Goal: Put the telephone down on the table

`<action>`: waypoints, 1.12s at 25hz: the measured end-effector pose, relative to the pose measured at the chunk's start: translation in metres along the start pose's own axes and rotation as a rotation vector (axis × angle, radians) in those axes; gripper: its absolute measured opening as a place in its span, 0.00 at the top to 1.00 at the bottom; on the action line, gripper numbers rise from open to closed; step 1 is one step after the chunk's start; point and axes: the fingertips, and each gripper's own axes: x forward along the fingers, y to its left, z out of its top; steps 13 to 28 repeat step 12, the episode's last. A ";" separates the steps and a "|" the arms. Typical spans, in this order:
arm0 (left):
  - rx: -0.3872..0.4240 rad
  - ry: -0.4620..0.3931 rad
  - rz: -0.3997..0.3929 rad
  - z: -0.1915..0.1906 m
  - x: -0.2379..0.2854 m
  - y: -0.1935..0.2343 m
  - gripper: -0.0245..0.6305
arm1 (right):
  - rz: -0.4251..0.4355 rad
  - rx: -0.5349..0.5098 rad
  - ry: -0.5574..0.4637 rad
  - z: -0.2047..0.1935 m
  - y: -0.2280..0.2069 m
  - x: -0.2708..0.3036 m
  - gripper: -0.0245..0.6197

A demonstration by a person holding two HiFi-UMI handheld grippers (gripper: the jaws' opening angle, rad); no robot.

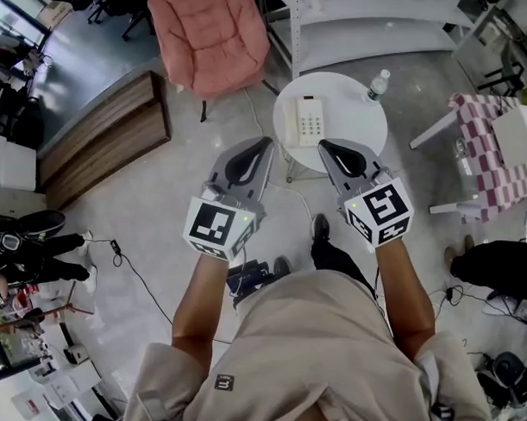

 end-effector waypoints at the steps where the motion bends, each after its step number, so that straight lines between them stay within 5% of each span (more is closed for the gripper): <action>1: 0.001 -0.002 -0.002 0.005 -0.008 -0.011 0.95 | -0.001 0.000 0.000 0.001 0.005 -0.015 0.97; 5: -0.007 -0.016 -0.009 0.030 -0.040 -0.032 0.95 | -0.002 -0.006 0.007 0.016 0.028 -0.051 0.97; 12: -0.036 -0.015 -0.025 0.028 -0.096 0.016 0.95 | 0.009 0.000 0.030 0.030 0.085 -0.011 0.97; 28: -0.036 -0.015 -0.025 0.028 -0.096 0.016 0.95 | 0.009 0.000 0.030 0.030 0.085 -0.011 0.97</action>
